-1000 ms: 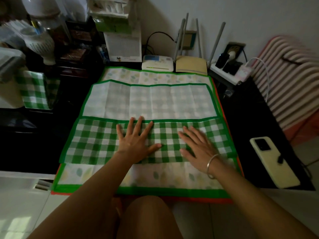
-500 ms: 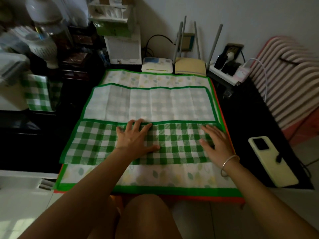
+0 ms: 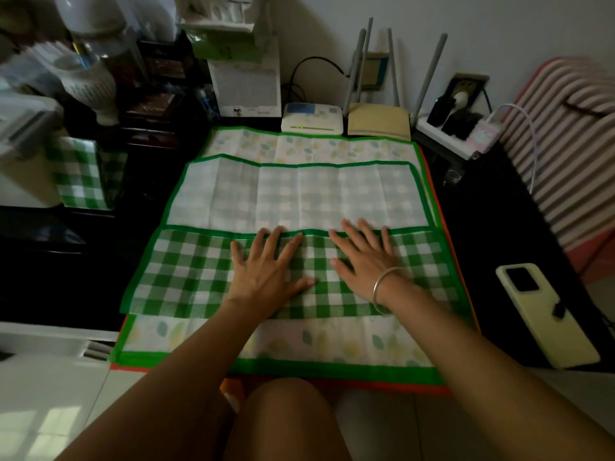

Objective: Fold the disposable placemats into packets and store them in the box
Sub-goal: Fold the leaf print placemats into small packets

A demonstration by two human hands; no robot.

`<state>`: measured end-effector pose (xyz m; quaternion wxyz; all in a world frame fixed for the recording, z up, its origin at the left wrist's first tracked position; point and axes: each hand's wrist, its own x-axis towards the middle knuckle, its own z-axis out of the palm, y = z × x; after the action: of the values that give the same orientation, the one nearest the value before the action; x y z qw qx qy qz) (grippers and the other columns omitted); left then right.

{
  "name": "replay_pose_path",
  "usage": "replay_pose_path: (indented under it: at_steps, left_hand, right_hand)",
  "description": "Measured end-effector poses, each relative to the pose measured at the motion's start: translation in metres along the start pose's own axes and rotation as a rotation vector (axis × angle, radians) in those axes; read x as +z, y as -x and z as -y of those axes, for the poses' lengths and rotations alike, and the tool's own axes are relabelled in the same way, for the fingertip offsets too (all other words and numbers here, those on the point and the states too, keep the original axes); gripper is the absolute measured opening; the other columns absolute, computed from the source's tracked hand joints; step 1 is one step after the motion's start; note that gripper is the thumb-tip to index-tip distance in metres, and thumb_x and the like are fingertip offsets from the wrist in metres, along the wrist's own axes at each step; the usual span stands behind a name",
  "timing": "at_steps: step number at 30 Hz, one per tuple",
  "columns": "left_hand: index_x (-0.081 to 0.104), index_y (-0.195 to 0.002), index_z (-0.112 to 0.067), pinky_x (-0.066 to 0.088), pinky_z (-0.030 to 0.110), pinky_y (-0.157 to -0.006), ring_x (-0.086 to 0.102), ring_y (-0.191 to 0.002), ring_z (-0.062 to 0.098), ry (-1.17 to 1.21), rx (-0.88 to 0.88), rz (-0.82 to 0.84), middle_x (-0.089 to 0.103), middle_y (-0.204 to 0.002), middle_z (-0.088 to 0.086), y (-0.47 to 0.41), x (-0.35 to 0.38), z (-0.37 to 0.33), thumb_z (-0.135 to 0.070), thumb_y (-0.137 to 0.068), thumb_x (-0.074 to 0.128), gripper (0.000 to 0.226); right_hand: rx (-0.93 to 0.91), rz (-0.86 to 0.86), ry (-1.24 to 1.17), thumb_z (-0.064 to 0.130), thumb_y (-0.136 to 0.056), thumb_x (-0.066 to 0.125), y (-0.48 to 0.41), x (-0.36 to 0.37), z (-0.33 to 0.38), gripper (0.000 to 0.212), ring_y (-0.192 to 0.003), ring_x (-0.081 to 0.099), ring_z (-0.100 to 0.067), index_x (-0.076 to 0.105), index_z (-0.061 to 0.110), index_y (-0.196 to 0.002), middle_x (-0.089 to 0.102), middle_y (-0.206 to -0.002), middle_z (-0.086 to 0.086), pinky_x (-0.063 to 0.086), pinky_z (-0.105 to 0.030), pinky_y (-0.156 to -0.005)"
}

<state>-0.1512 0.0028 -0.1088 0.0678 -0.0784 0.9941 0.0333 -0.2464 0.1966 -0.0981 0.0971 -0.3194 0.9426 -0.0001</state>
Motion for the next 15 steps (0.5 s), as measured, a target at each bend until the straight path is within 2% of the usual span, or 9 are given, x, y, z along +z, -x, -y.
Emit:
replay_pose_path:
  at_steps: [3, 5, 7, 10, 11, 13, 15]
  left_hand:
    - [-0.028, -0.146, -0.038, -0.003, 0.067, -0.114, -0.024, -0.146, 0.032, 0.006, -0.047, 0.000, -0.030, -0.157, 0.005, 0.004, 0.002, -0.004, -0.084, -0.078, 0.006, 0.089]
    - [-0.026, -0.146, -0.036, -0.009, 0.064, -0.115, -0.025, -0.146, 0.032, -0.084, 0.012, -0.060, -0.031, -0.157, 0.008, 0.007, -0.002, -0.007, -0.080, -0.082, 0.004, 0.083]
    - [-0.012, -0.151, -0.033, -0.007, 0.056, -0.118, -0.011, -0.150, 0.030, -0.137, 0.131, -0.103, -0.015, -0.162, 0.008, 0.010, -0.007, -0.010, -0.071, -0.087, 0.008, 0.078]
    - [0.018, -0.154, -0.030, 0.012, 0.049, -0.118, 0.018, -0.145, 0.025, -0.083, 0.198, -0.088, 0.019, -0.160, 0.003, 0.013, -0.012, -0.014, -0.062, -0.091, 0.013, 0.071]
    - [0.022, -0.152, -0.031, 0.018, 0.048, -0.115, 0.023, -0.142, 0.024, -0.059, 0.191, -0.077, 0.024, -0.157, 0.002, 0.013, -0.012, -0.014, -0.064, -0.091, 0.013, 0.070]
    - [0.027, -0.149, -0.033, 0.026, 0.048, -0.112, 0.027, -0.139, 0.023, -0.020, 0.169, -0.054, 0.029, -0.154, -0.001, 0.012, -0.016, -0.014, -0.072, -0.088, 0.013, 0.074]
    - [0.029, -0.148, -0.035, 0.031, 0.049, -0.109, 0.028, -0.137, 0.024, 0.005, 0.161, -0.008, 0.029, -0.153, -0.002, 0.009, -0.023, -0.014, -0.080, -0.084, 0.017, 0.078]
  right_hand:
    - [0.006, 0.004, 0.082, 0.059, -0.096, 0.008, -0.006, 0.010, 0.001, 0.059, -0.145, -0.021, -0.019, -0.012, 0.041, -0.148, -0.019, -0.158, 0.011, -0.011, -0.056, -0.114]
    - [0.007, -0.016, 0.091, 0.060, -0.093, 0.002, -0.007, 0.014, 0.000, 0.060, -0.145, -0.018, -0.019, -0.012, 0.041, -0.148, -0.016, -0.159, 0.011, -0.010, -0.056, -0.115]
    - [0.011, -0.039, 0.089, 0.062, -0.087, -0.006, -0.008, 0.016, 0.000, 0.065, -0.146, -0.014, -0.019, -0.011, 0.042, -0.148, -0.012, -0.159, 0.010, -0.010, -0.056, -0.115]
    - [0.006, -0.030, 0.082, 0.063, -0.082, -0.010, -0.006, 0.014, 0.000, 0.070, -0.147, -0.010, -0.019, -0.006, 0.043, -0.149, -0.006, -0.160, 0.010, -0.009, -0.056, -0.115]
    - [0.001, -0.031, 0.064, 0.063, -0.081, -0.010, -0.005, 0.011, 0.001, 0.071, -0.147, -0.006, -0.018, -0.001, 0.044, -0.149, -0.001, -0.160, 0.011, -0.008, -0.055, -0.116]
    - [0.012, -0.064, -0.017, 0.064, -0.082, -0.006, -0.007, -0.001, 0.005, 0.073, -0.144, 0.011, -0.018, 0.024, 0.044, -0.146, 0.019, -0.156, 0.010, -0.002, -0.052, -0.117]
    - [0.053, -0.137, -0.082, 0.061, -0.088, 0.005, -0.020, -0.017, 0.007, 0.065, -0.130, 0.034, -0.020, 0.051, 0.039, -0.129, 0.044, -0.138, 0.007, 0.010, -0.048, -0.117]
